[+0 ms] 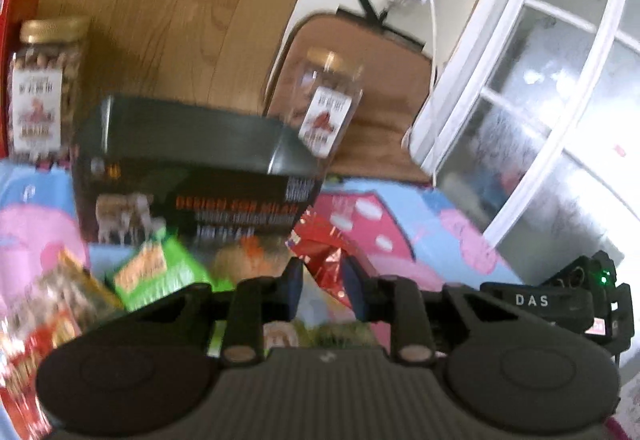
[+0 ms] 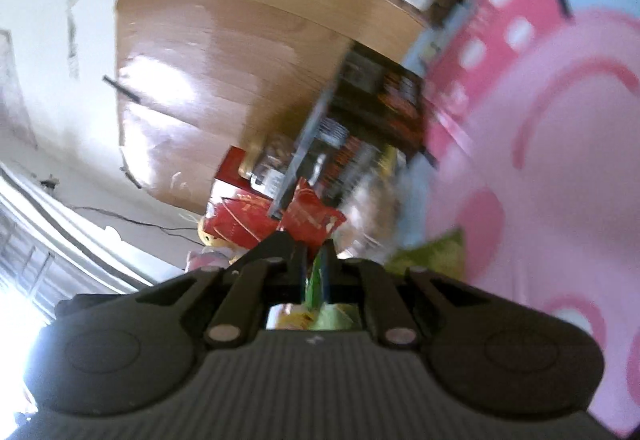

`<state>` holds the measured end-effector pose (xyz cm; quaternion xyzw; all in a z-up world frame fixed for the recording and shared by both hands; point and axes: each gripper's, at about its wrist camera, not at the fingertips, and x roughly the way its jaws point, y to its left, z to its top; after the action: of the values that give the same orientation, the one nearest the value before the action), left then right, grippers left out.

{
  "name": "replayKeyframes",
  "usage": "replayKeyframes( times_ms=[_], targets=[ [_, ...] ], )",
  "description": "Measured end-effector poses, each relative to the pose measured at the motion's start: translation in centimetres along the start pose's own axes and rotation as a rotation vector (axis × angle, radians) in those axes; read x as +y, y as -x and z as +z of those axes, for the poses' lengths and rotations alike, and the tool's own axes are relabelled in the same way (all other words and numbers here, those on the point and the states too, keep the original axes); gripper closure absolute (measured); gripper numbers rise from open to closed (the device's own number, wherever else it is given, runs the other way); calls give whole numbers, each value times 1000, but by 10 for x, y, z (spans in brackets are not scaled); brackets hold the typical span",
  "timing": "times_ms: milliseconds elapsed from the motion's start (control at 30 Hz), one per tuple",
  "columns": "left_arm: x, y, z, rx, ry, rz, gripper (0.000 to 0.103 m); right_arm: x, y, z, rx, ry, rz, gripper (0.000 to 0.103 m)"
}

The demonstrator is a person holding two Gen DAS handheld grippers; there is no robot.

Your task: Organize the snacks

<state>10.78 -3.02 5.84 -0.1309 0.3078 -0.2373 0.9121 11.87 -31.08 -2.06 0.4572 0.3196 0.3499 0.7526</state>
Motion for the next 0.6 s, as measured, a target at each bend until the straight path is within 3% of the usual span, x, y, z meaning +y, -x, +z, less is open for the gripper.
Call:
replayKeyframes(
  times_ms=[167, 333, 433, 600],
  targets=[
    [4, -7, 30, -32, -10, 36, 82, 32, -29, 22, -12, 121, -10, 96],
    [18, -32, 68, -89, -22, 161, 81, 62, -81, 50, -61, 335, -135, 92],
    [31, -43, 74, -53, 36, 232, 81, 63, -106, 59, -72, 430, -294, 89],
    [35, -18, 48, -65, 43, 186, 77, 51, -64, 43, -131, 438, -253, 68]
  ],
)
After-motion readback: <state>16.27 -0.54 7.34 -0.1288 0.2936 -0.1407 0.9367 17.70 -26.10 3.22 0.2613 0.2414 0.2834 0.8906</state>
